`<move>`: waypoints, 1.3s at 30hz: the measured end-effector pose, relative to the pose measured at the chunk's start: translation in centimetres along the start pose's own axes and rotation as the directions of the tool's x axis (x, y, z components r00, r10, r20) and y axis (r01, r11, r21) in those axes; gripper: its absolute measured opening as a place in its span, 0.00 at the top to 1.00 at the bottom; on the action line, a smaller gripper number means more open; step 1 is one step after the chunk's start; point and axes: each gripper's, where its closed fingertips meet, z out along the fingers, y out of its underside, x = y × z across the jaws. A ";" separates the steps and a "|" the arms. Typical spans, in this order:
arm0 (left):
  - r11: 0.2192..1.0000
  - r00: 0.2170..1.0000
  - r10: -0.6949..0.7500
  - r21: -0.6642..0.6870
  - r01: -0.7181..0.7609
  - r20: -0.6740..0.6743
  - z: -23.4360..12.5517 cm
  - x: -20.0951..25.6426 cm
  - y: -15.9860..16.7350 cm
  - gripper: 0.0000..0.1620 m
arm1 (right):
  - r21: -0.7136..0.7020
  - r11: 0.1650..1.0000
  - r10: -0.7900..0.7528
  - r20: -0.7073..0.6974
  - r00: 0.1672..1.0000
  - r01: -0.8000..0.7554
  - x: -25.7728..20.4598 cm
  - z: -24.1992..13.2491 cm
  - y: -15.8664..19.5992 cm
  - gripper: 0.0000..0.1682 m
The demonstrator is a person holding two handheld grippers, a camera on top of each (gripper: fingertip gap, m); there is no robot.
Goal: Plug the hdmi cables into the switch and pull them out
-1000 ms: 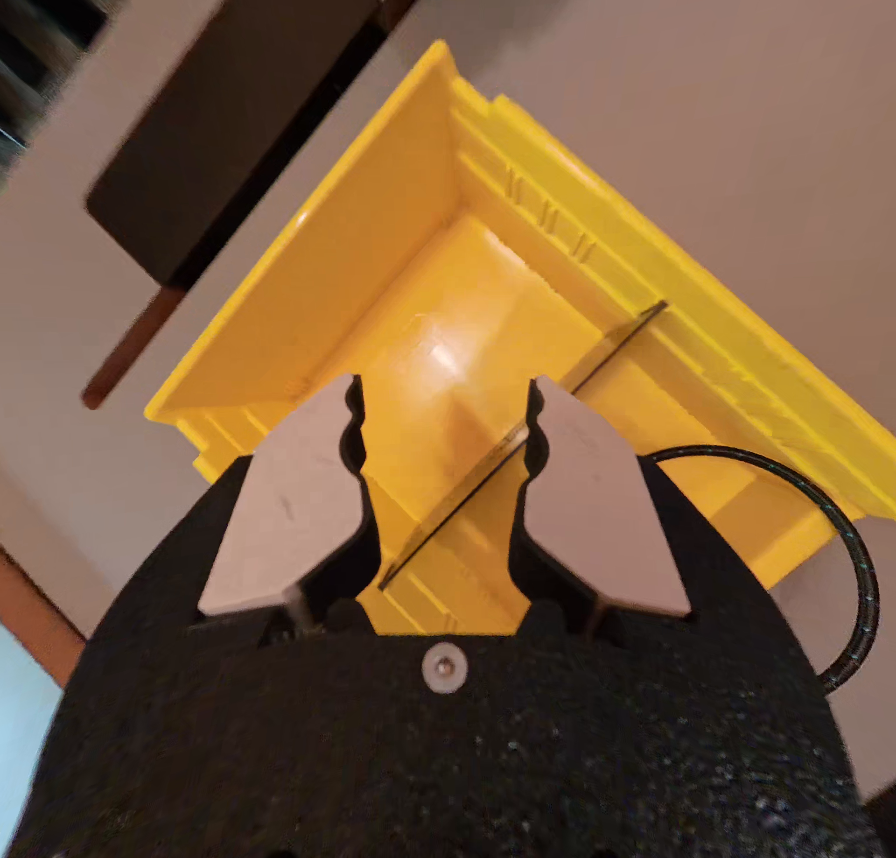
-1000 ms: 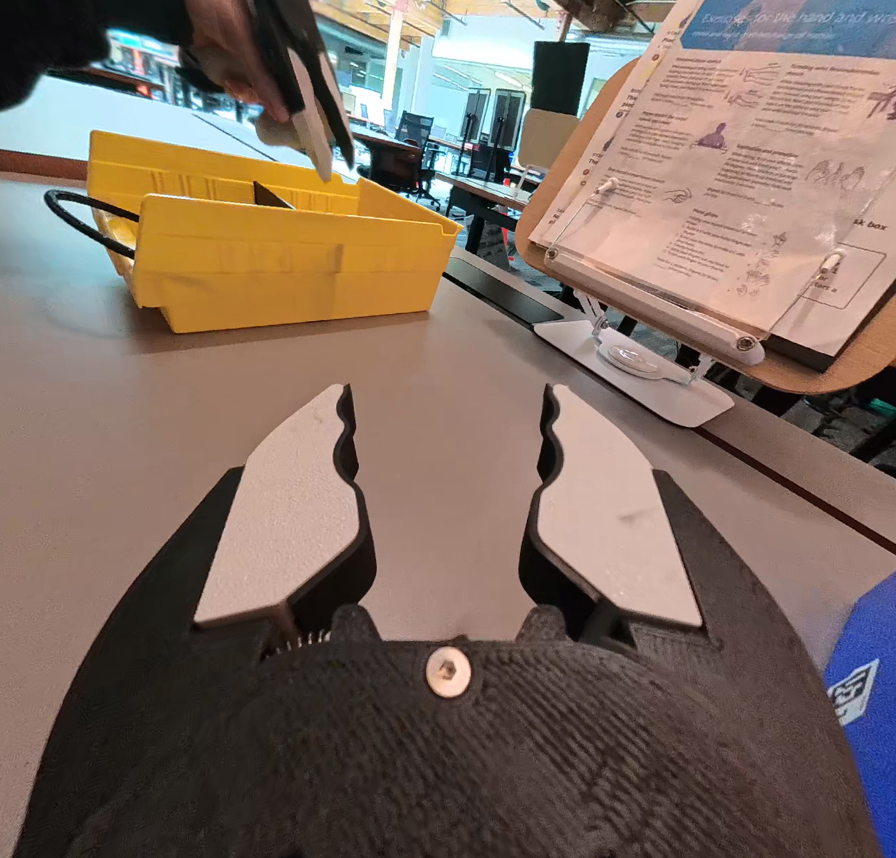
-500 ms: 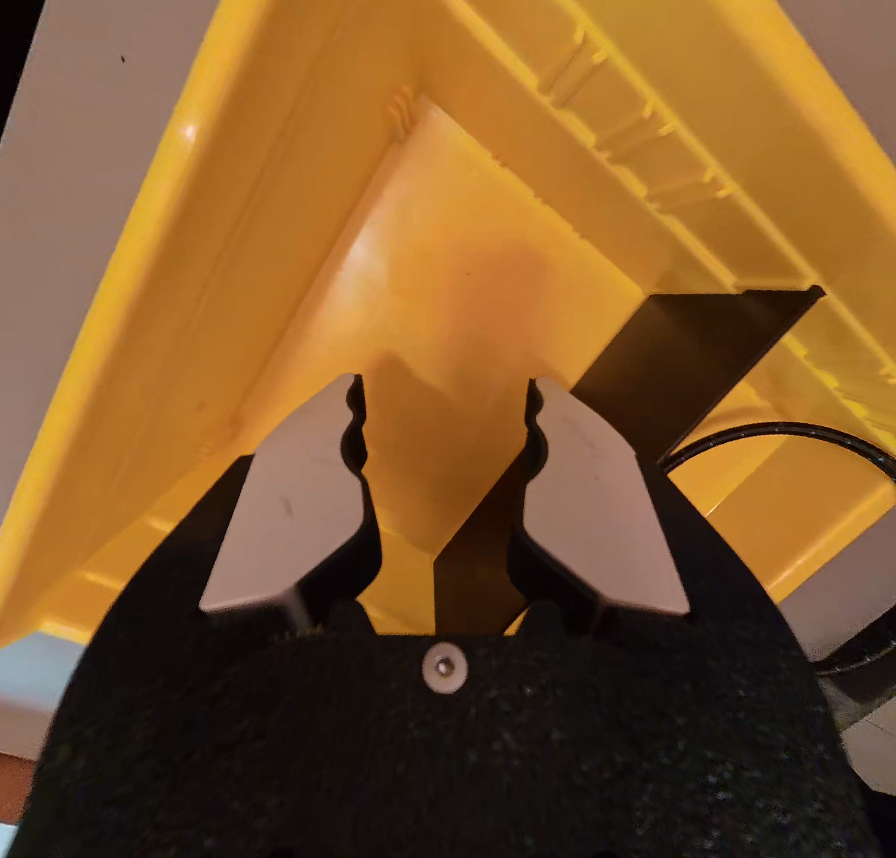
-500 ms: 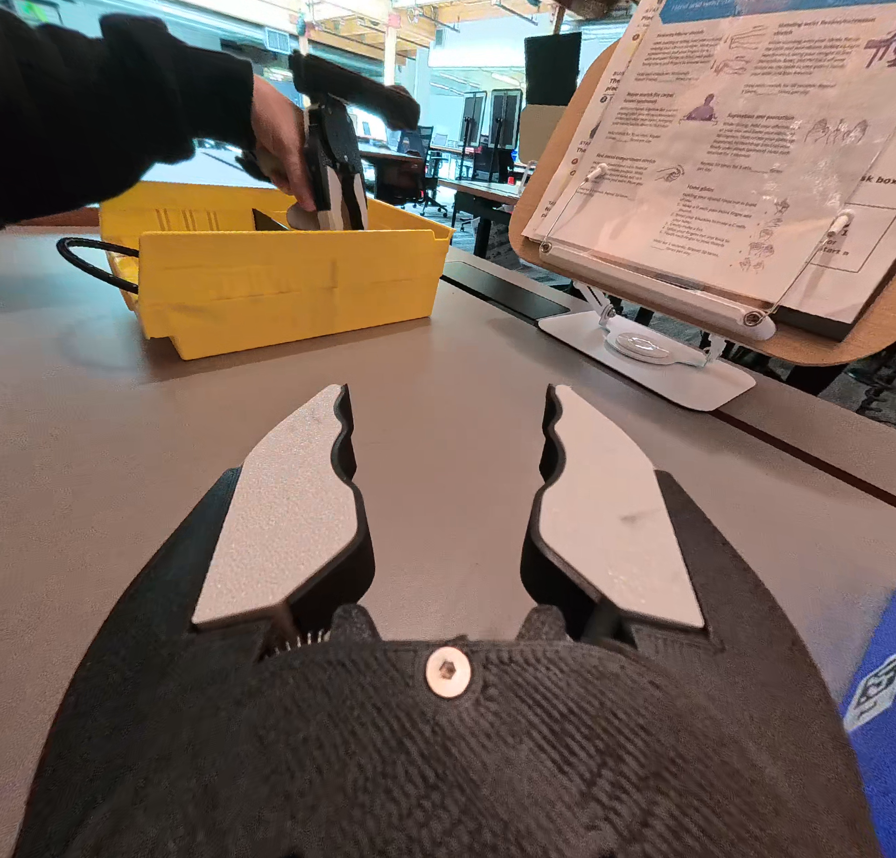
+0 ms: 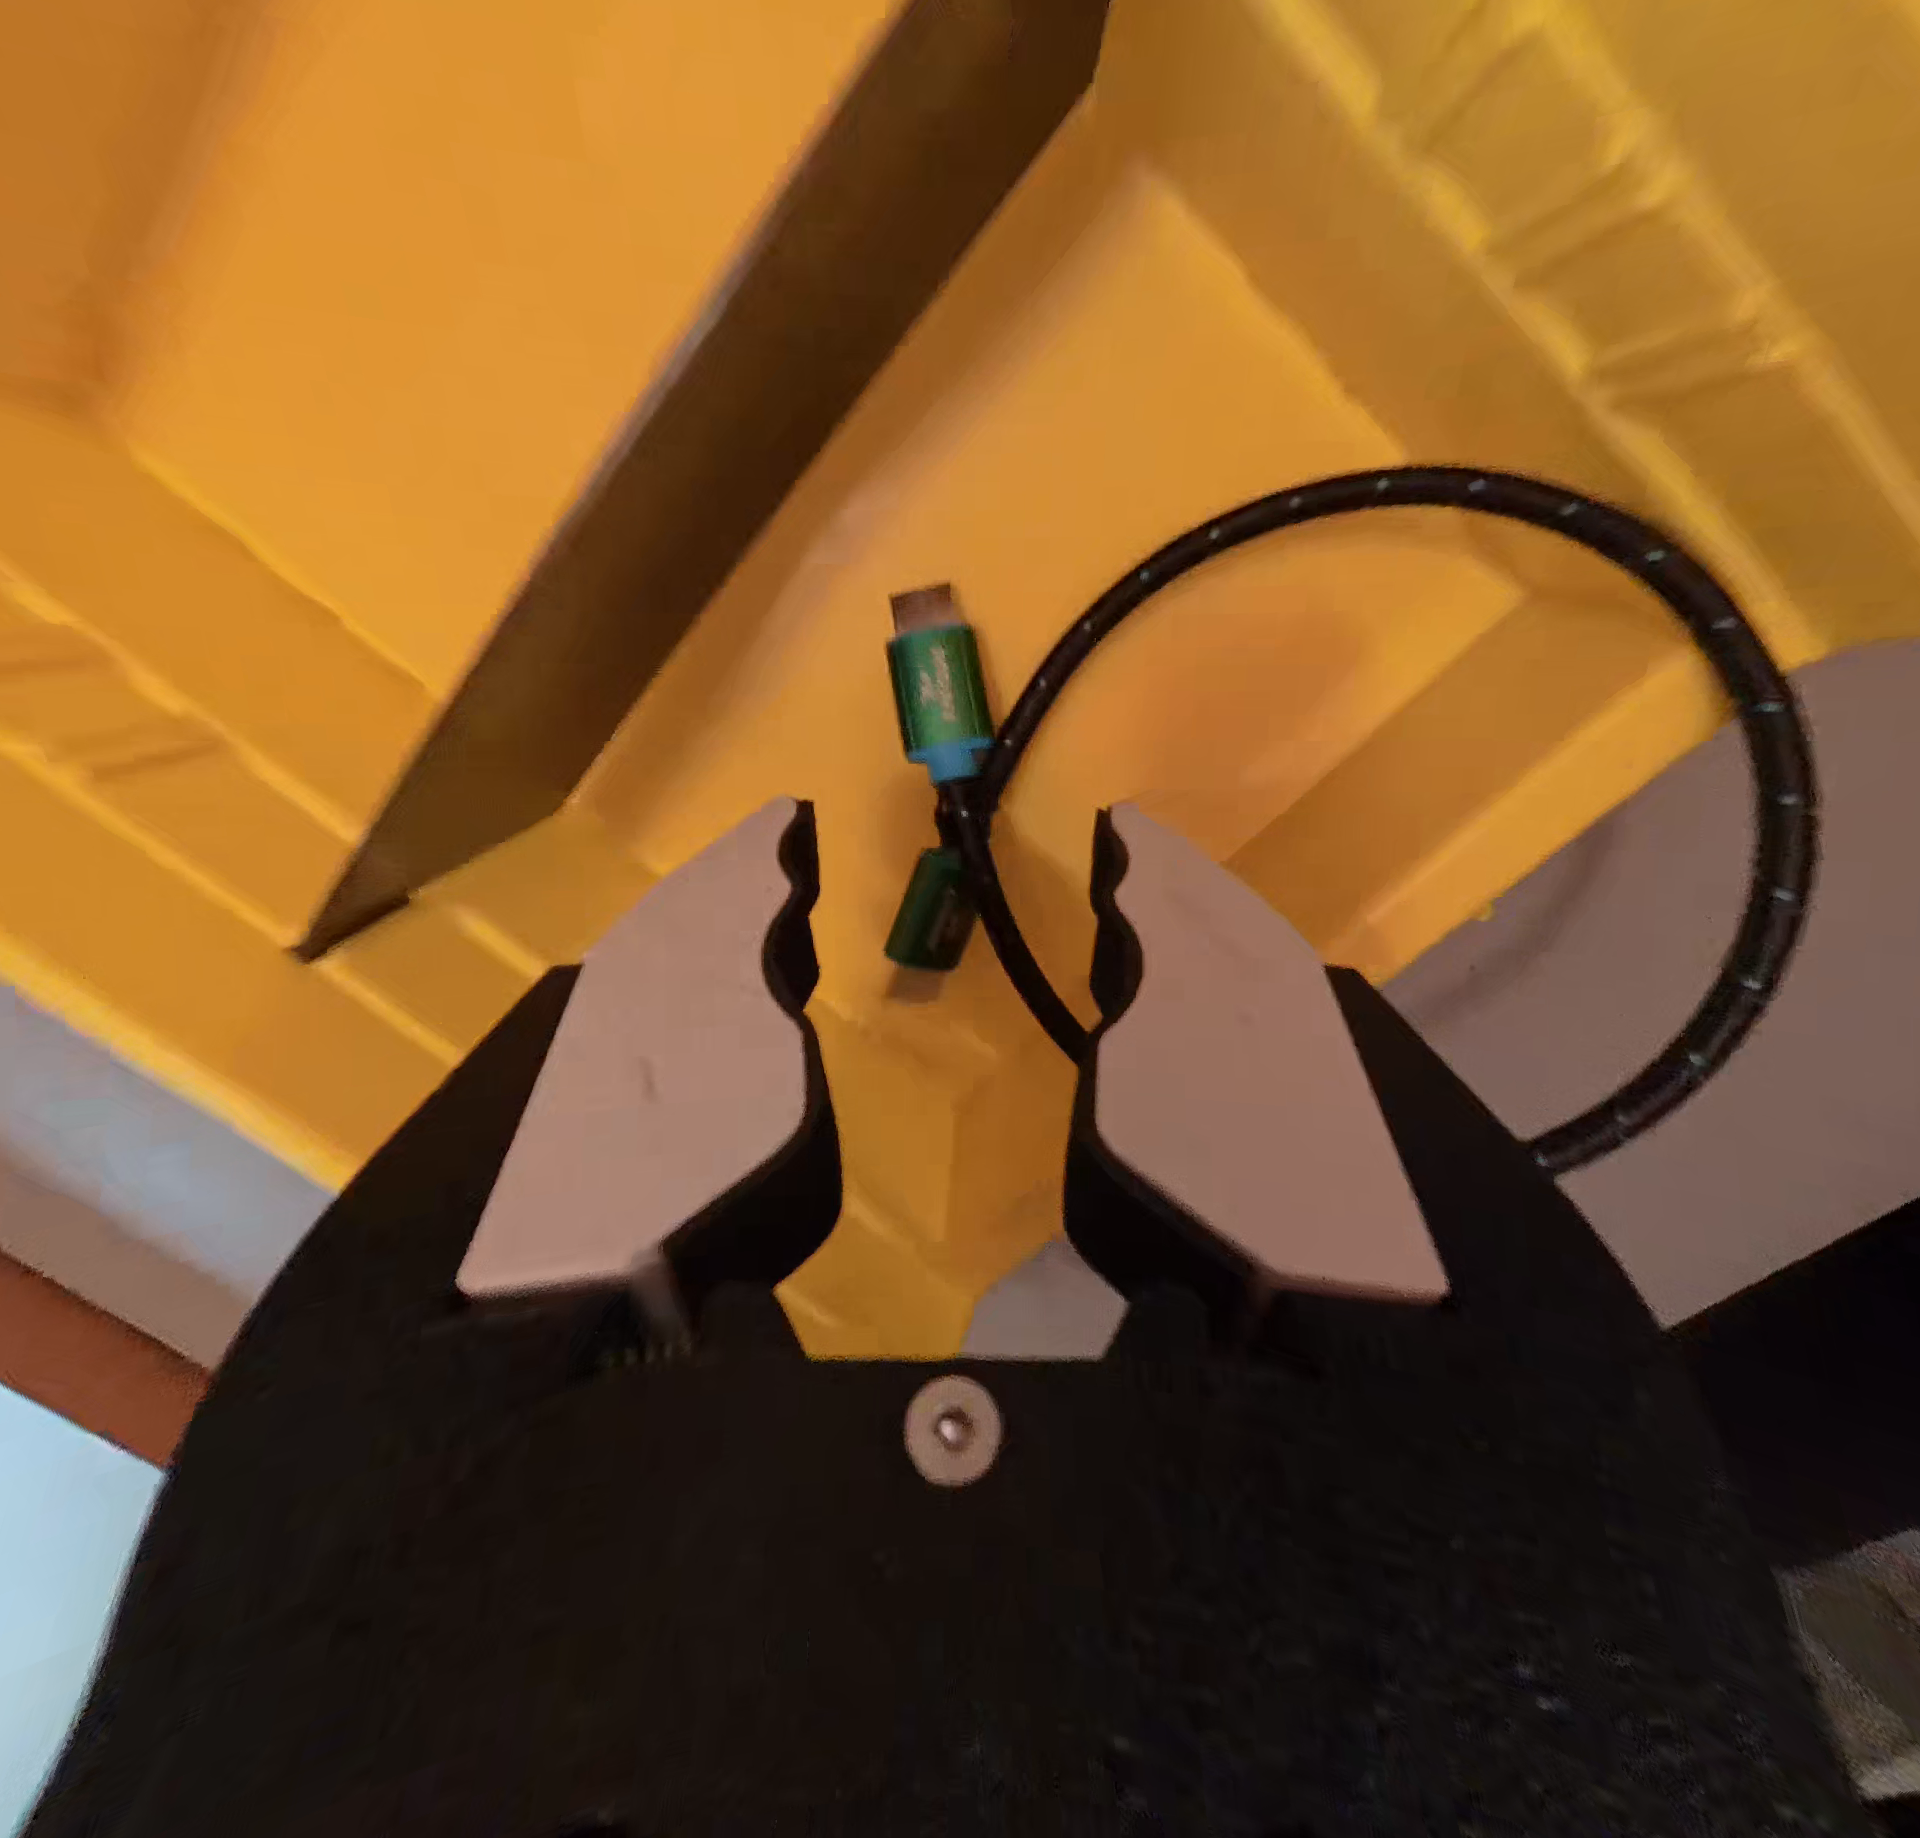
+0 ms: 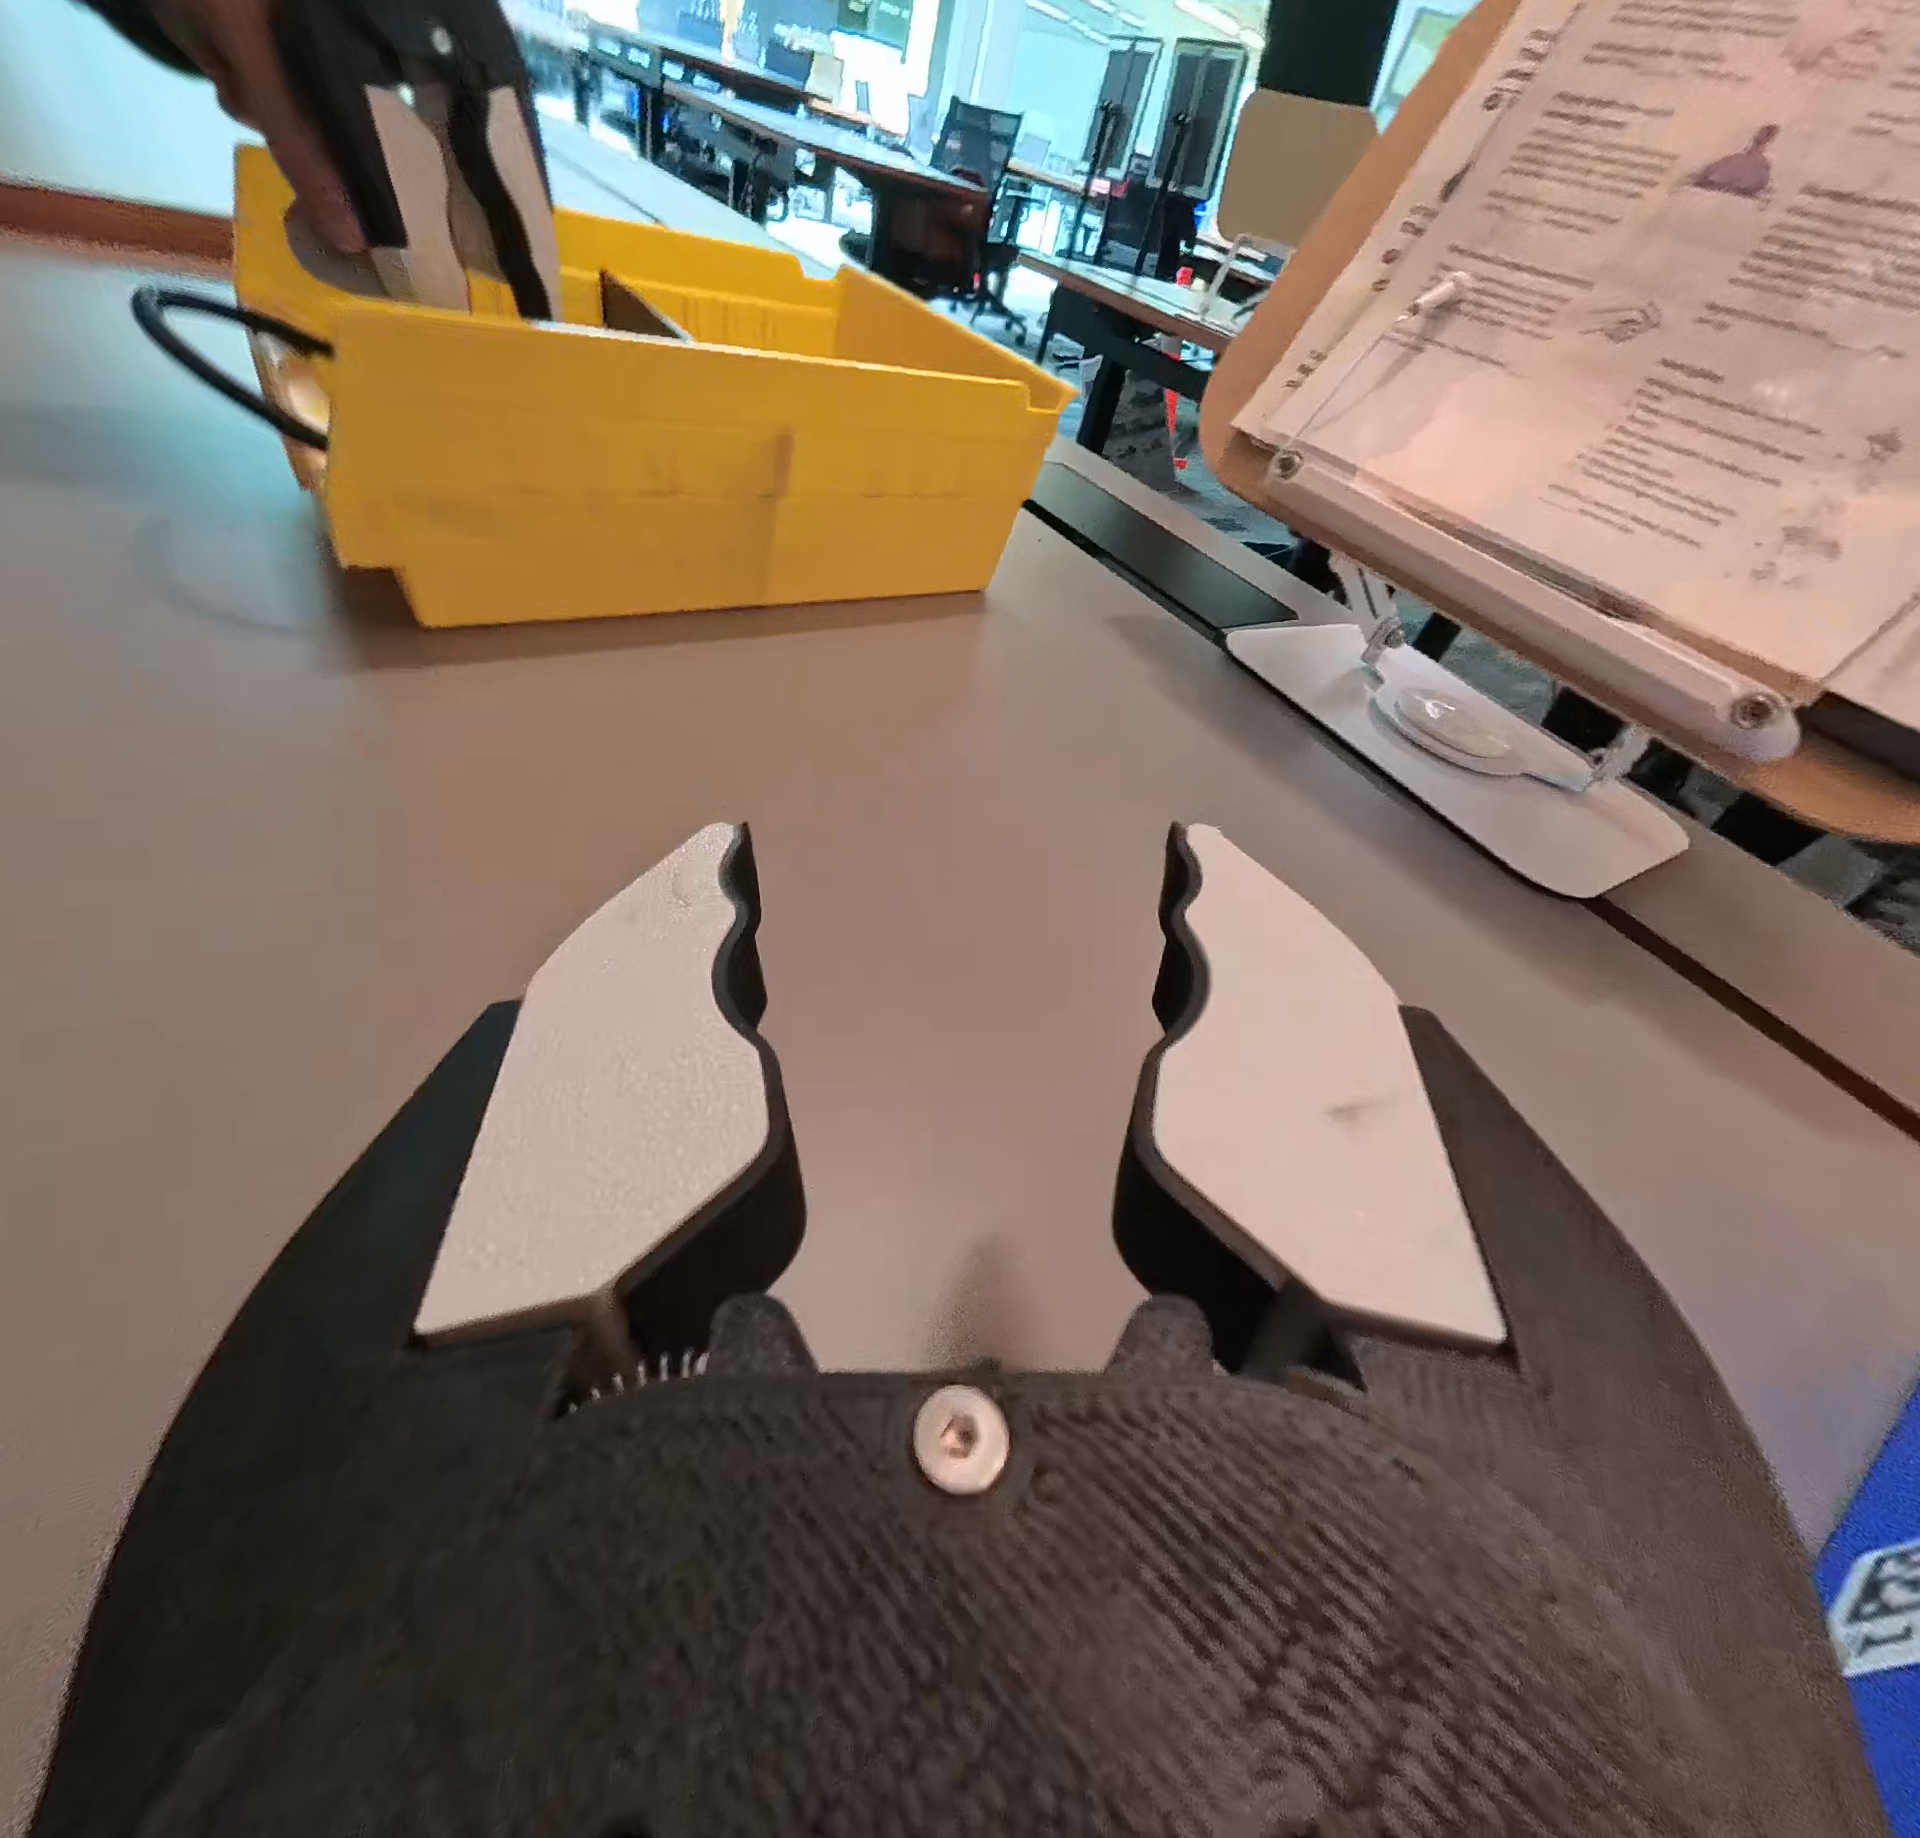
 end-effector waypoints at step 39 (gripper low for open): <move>0.723 0.915 0.379 0.572 -0.387 0.140 -2.8 21.7 -13.6 0.92 | 0.536 0.767 0.311 0.169 0.935 -0.352 11.8 -20.9 -25.0 0.88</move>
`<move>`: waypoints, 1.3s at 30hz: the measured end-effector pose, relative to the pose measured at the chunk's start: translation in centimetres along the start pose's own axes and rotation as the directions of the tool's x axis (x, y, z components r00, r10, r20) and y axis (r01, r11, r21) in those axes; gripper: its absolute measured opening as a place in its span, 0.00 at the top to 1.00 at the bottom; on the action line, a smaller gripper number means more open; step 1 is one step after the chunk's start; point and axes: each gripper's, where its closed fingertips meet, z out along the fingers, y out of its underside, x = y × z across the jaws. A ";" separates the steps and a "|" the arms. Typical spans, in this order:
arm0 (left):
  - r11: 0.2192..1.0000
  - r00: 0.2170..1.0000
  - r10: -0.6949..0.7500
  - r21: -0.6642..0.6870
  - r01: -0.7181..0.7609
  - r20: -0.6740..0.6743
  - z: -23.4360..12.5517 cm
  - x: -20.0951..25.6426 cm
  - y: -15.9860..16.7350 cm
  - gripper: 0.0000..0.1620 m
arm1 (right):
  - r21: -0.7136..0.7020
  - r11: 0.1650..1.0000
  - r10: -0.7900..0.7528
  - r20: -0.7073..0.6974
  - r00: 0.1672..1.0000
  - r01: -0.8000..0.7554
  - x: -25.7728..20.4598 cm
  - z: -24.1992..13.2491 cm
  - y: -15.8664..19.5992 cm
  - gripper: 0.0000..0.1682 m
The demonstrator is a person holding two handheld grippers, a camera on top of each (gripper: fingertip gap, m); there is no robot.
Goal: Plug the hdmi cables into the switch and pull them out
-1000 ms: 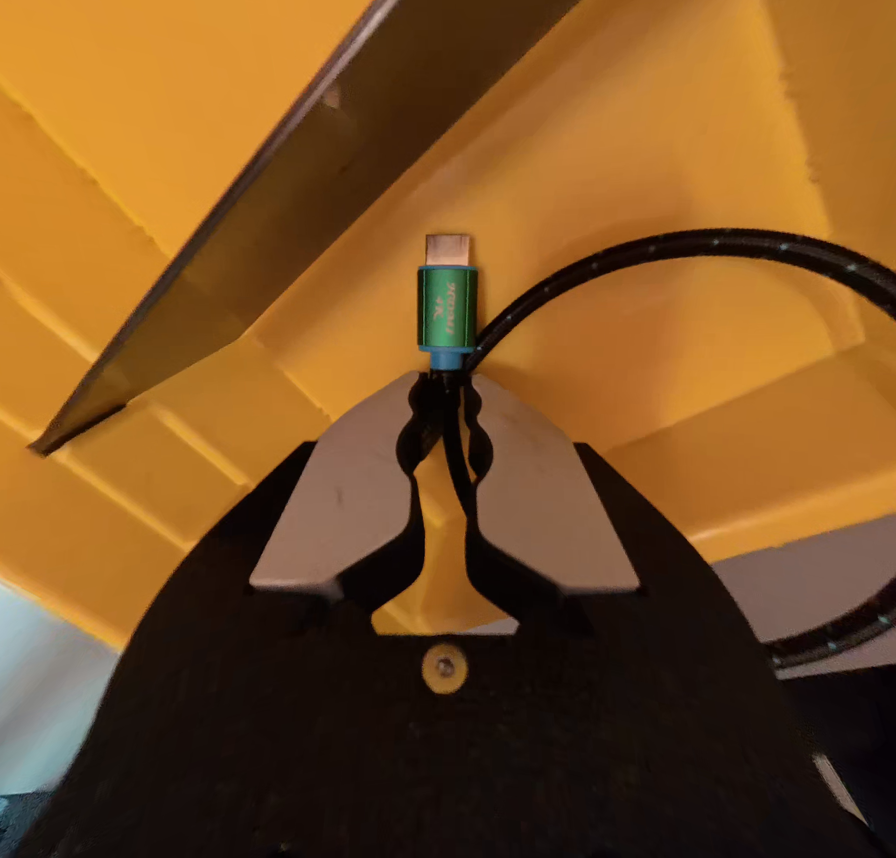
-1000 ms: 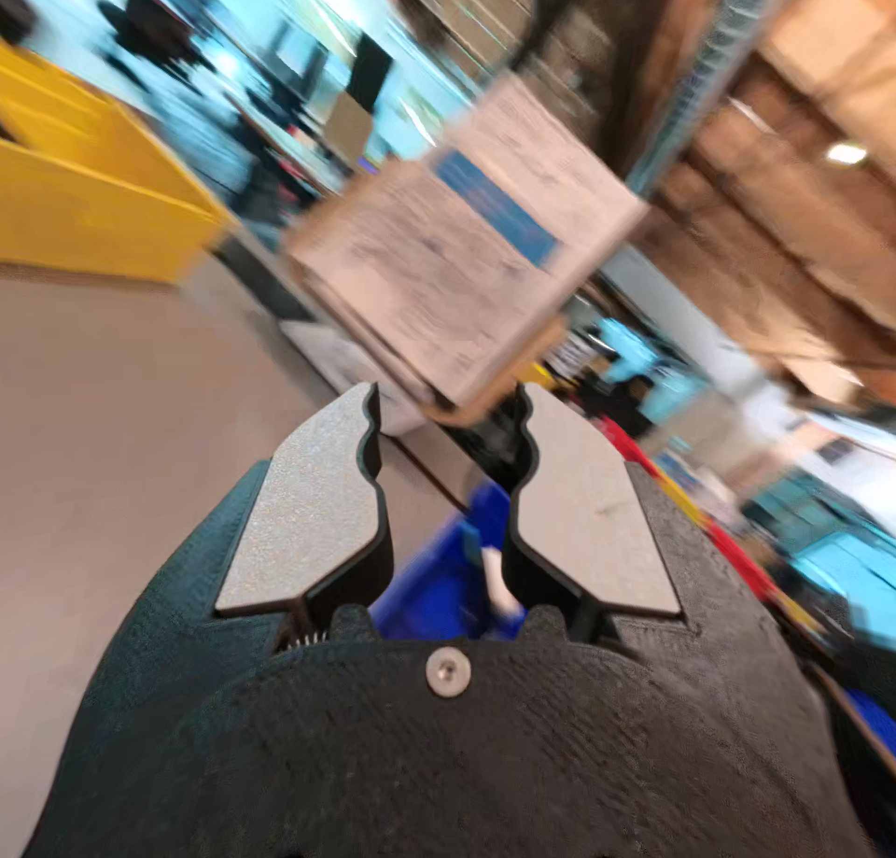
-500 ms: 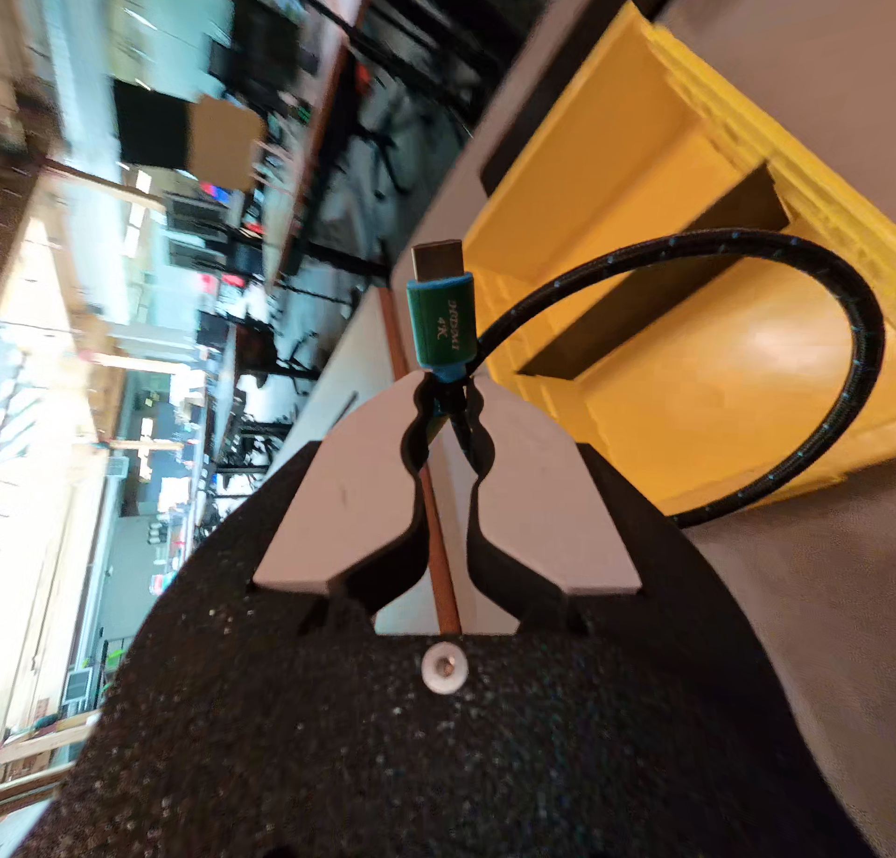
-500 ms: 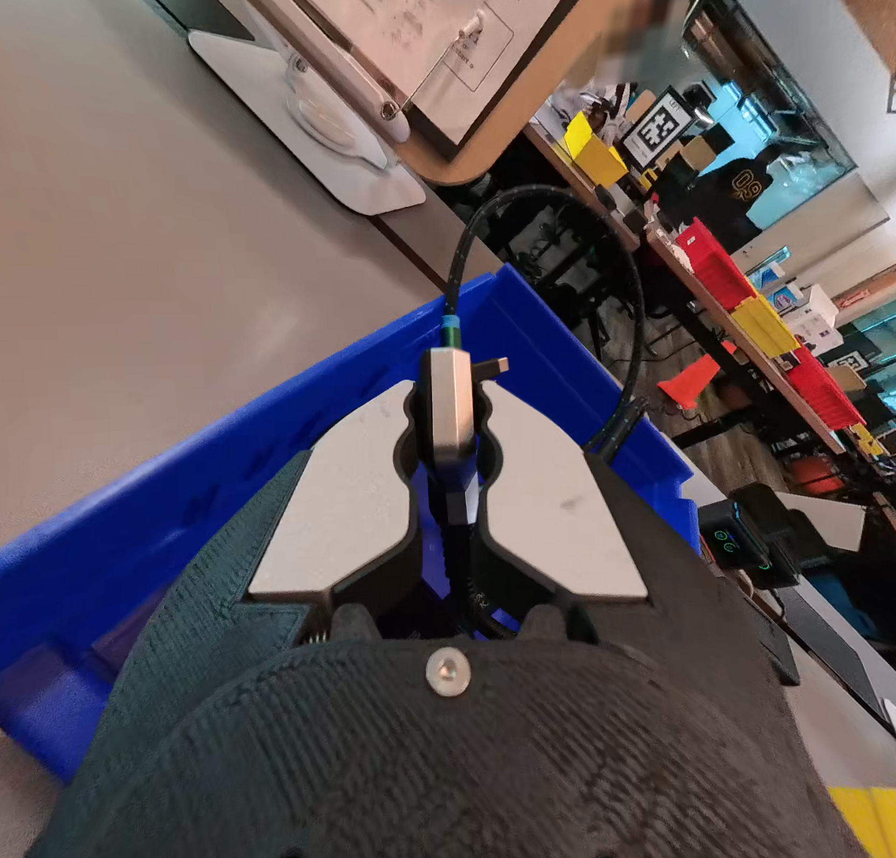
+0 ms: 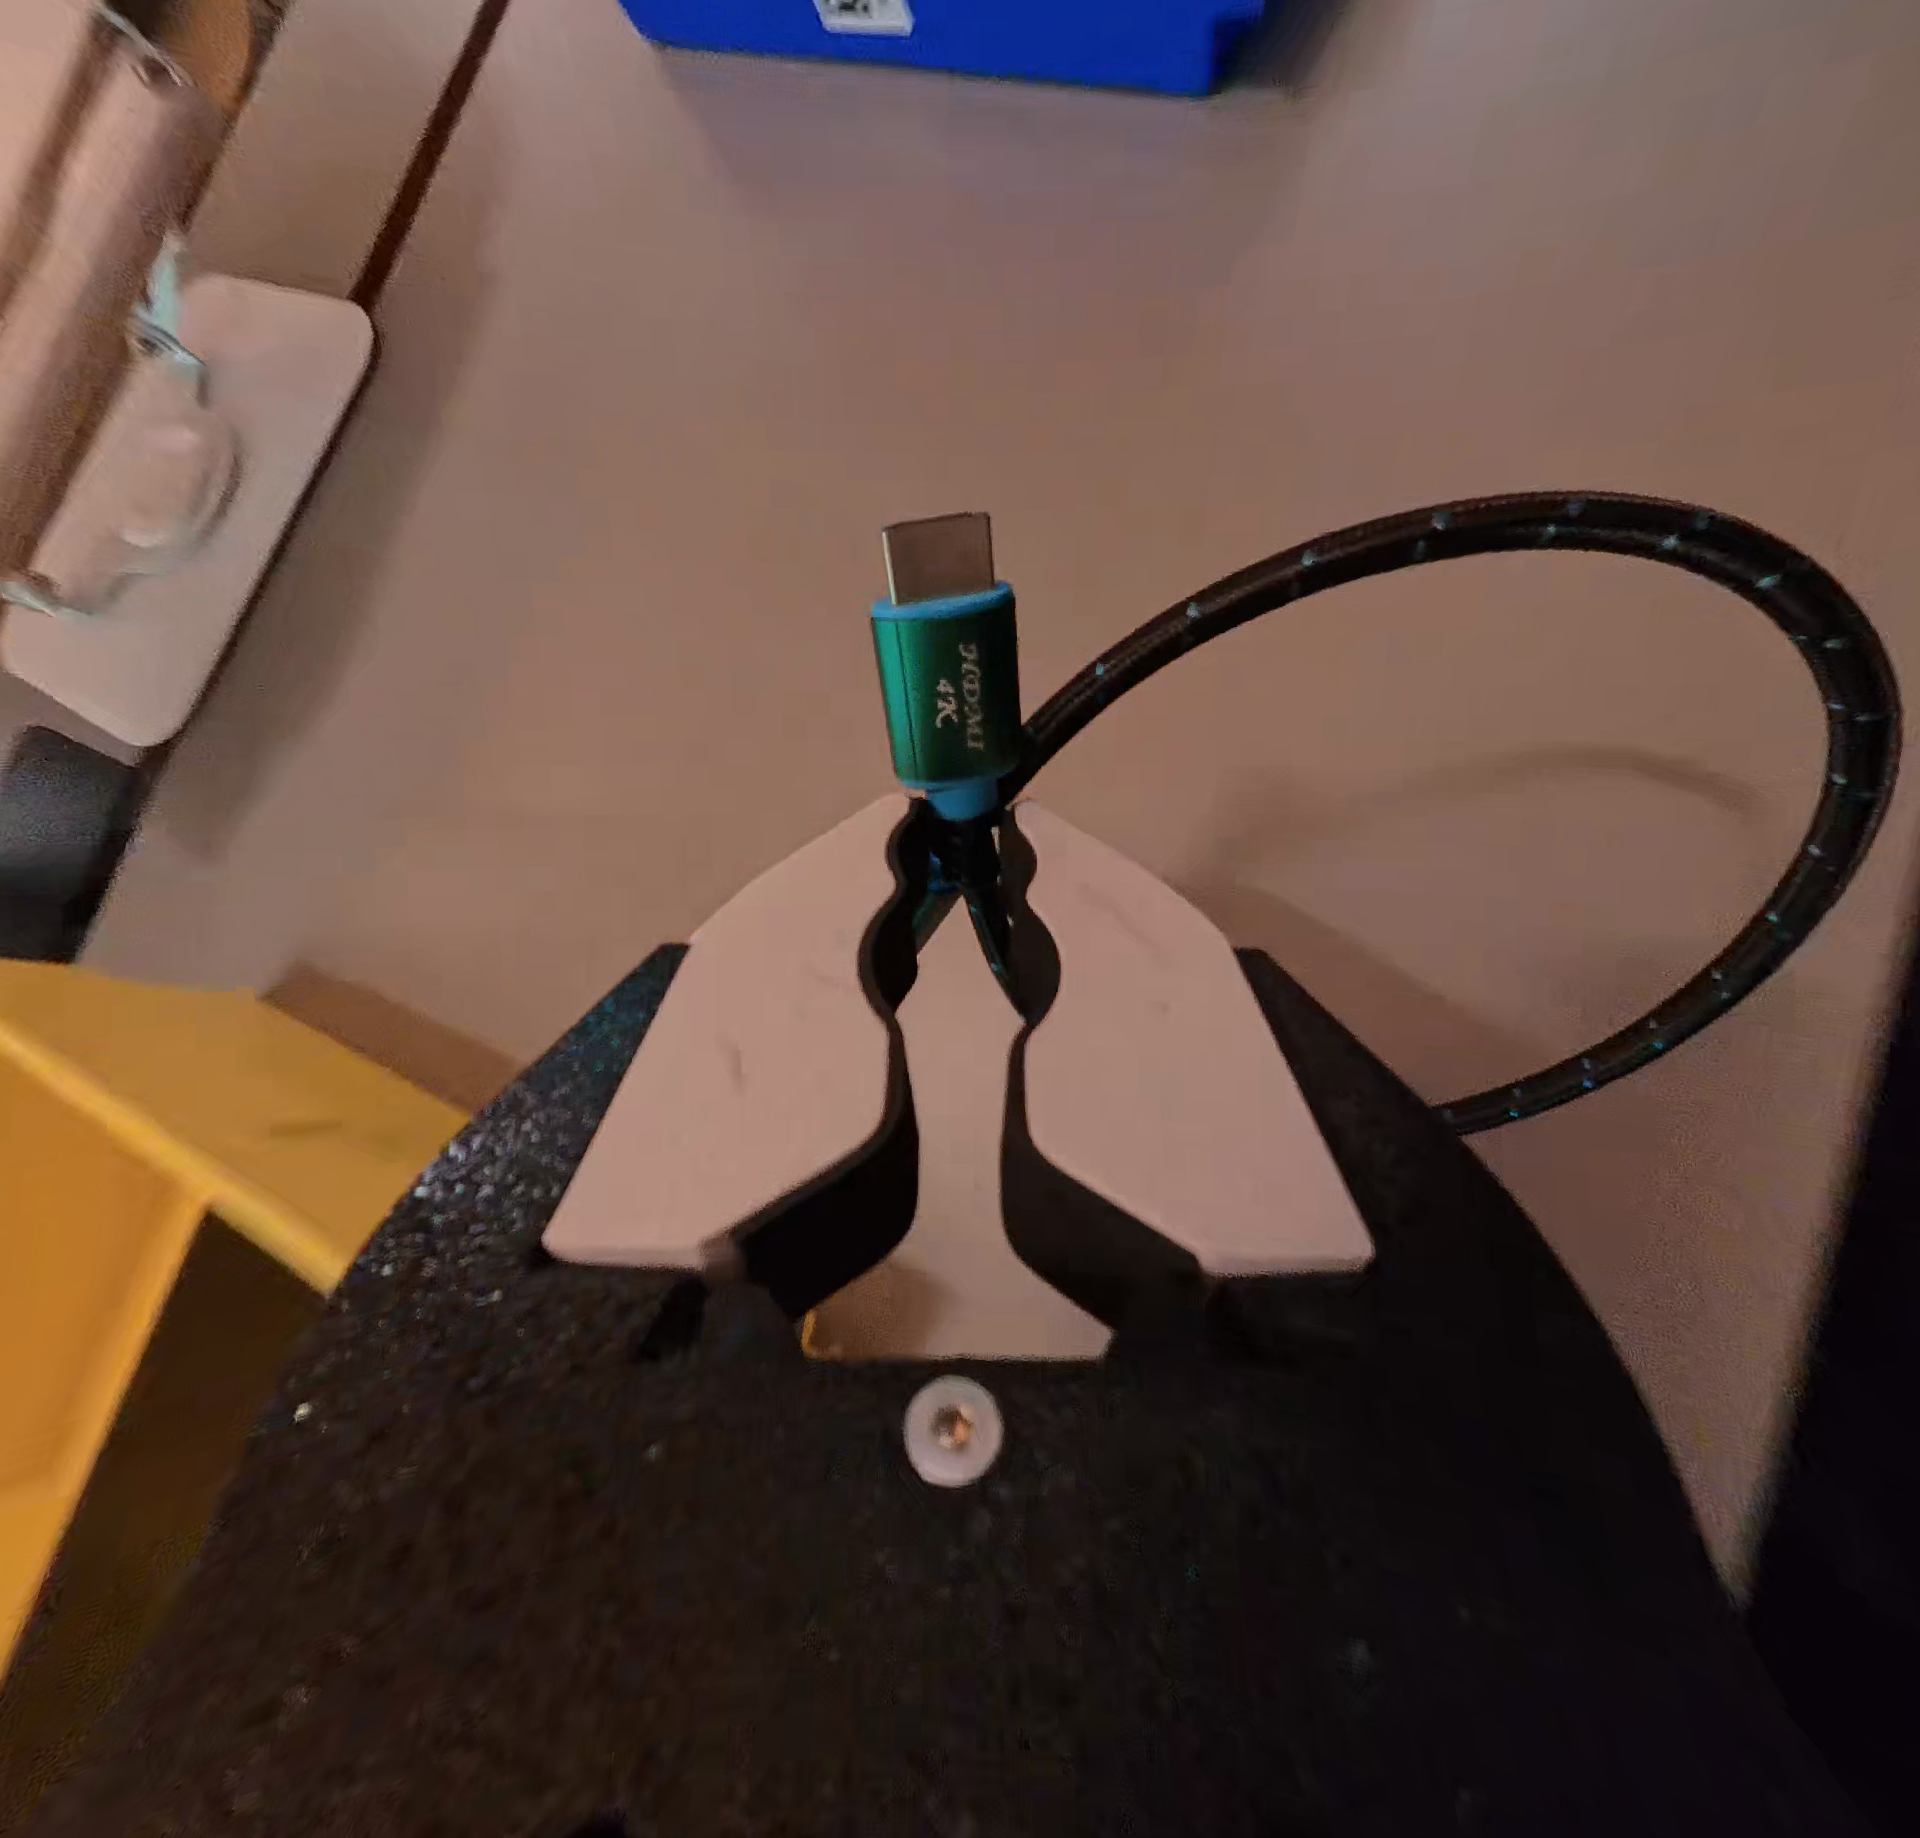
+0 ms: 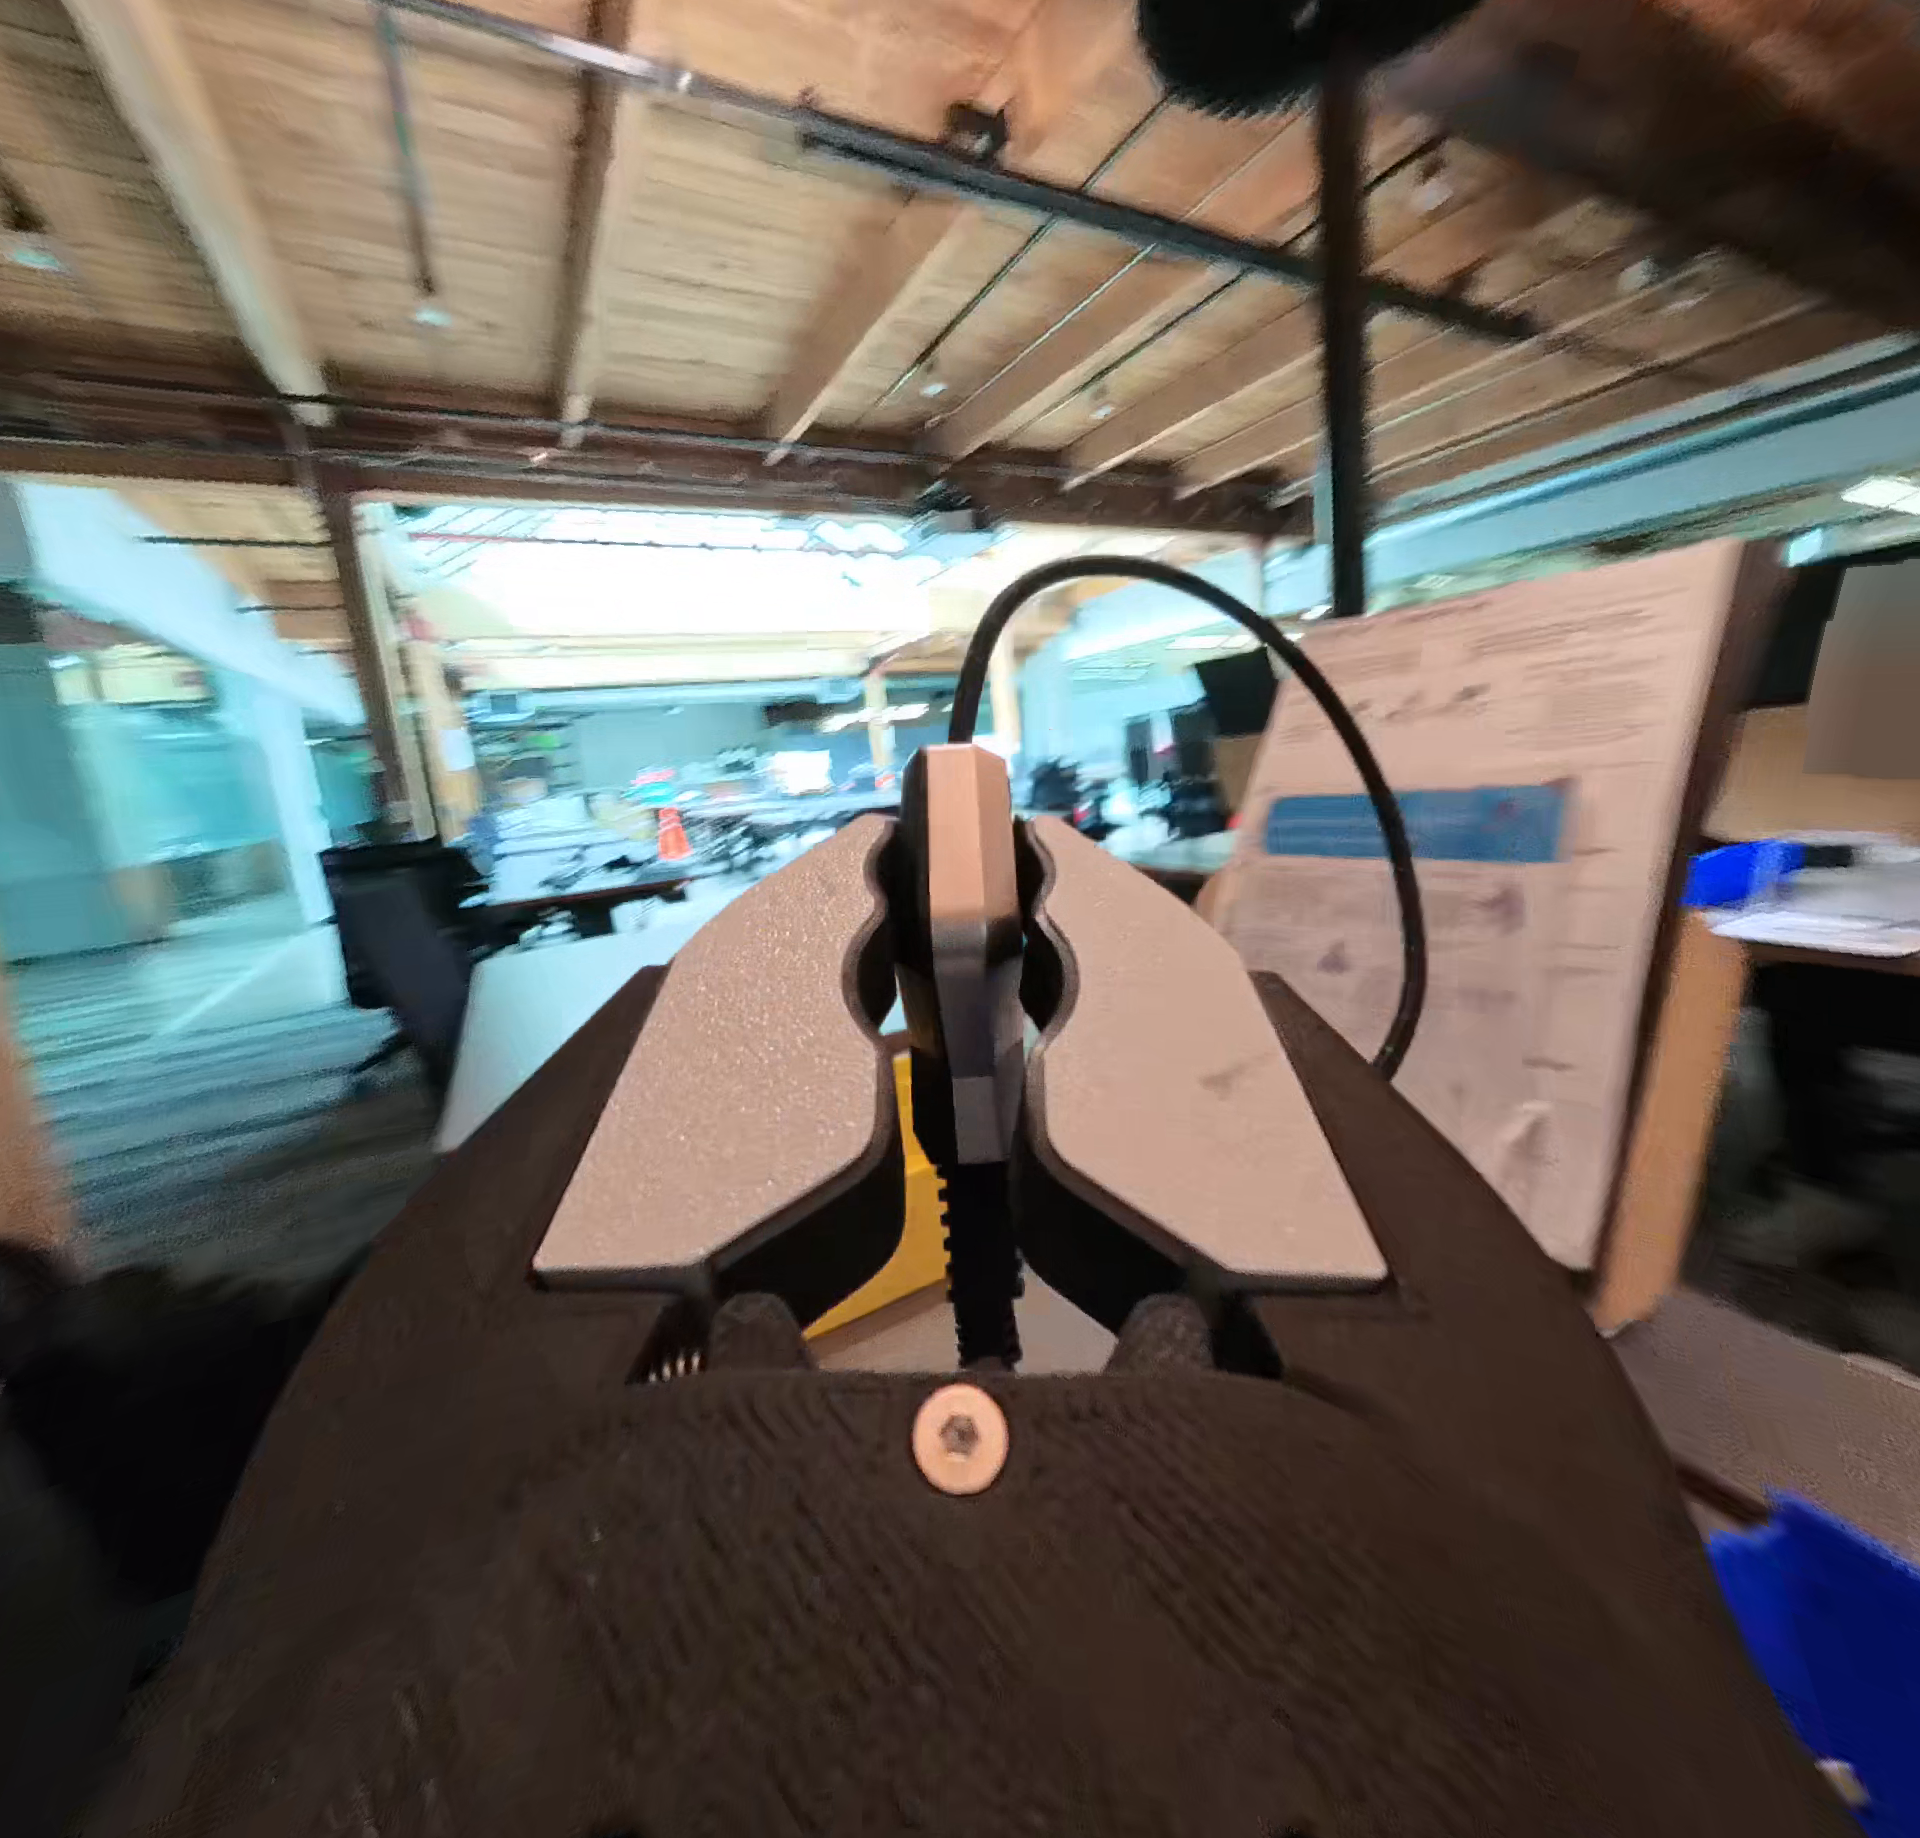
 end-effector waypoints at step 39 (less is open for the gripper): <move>0.026 0.071 -0.398 0.066 0.997 -0.915 0.3 3.4 -21.4 0.87 | -0.280 0.709 -0.618 0.196 0.762 0.647 -3.3 -3.3 18.8 0.81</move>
